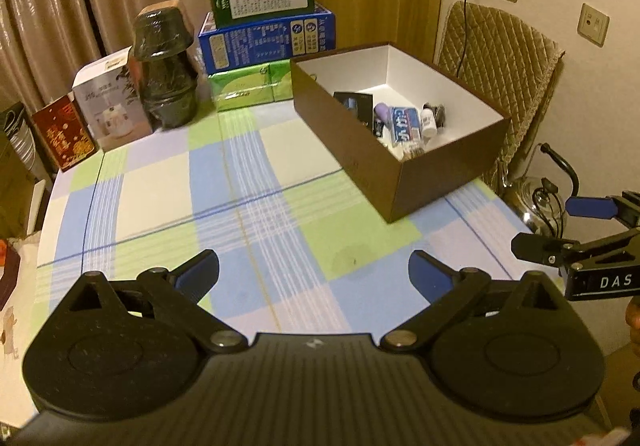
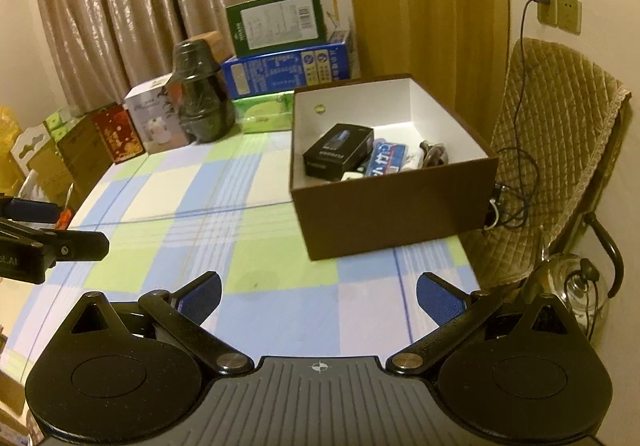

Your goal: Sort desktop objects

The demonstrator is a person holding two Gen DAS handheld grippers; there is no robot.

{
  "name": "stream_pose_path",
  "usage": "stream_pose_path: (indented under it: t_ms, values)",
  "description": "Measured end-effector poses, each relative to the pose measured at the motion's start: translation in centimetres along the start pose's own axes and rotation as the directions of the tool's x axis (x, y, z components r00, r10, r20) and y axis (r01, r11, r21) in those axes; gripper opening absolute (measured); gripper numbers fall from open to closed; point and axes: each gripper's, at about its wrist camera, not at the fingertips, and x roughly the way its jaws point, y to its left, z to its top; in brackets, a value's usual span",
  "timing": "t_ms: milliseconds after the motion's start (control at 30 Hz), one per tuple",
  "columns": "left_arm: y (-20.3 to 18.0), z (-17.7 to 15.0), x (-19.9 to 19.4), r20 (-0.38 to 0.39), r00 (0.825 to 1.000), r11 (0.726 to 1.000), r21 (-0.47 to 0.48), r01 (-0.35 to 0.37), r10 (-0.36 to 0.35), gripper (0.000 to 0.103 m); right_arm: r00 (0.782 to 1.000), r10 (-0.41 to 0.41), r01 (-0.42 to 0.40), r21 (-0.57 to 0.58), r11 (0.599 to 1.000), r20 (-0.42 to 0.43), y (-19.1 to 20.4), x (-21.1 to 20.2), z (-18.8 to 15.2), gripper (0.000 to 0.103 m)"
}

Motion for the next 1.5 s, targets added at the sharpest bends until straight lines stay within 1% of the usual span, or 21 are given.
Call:
stream_pose_path:
  t_ms: [333,600,833,1167,1500]
  values:
    - [1.0,-2.6,-1.8,-0.023,1.0,1.0,-0.021,-0.02,0.02,0.1,1.0,0.012,-0.013,-0.028,1.0,-0.011,2.2,-1.3,-1.7,0.101]
    - [1.3,-4.0,-2.6,-0.037,0.999,0.999,-0.026,-0.027,0.026,0.1,0.999,0.018,-0.019,-0.028,0.999,-0.028,2.9,-1.9,-2.8,0.101]
    - [1.4,-5.2,-2.9,-0.059,0.998,0.999,-0.031,-0.02,0.018,0.1,0.999,0.016,-0.017,-0.016,1.0,-0.041,3.2,-2.4,-3.6,0.101]
    - [1.5,-5.8,-3.2,-0.064,0.998,0.999,-0.03,-0.013,0.011,0.1,0.999,0.013,-0.014,-0.011,1.0,-0.052,3.7,-2.7,-4.3,0.101]
    - [1.8,-6.0,-3.1,-0.06,0.998,1.0,-0.025,-0.008,0.006,0.1,0.998,0.012,-0.013,-0.017,1.0,-0.058,4.4,-2.5,-4.3,0.101]
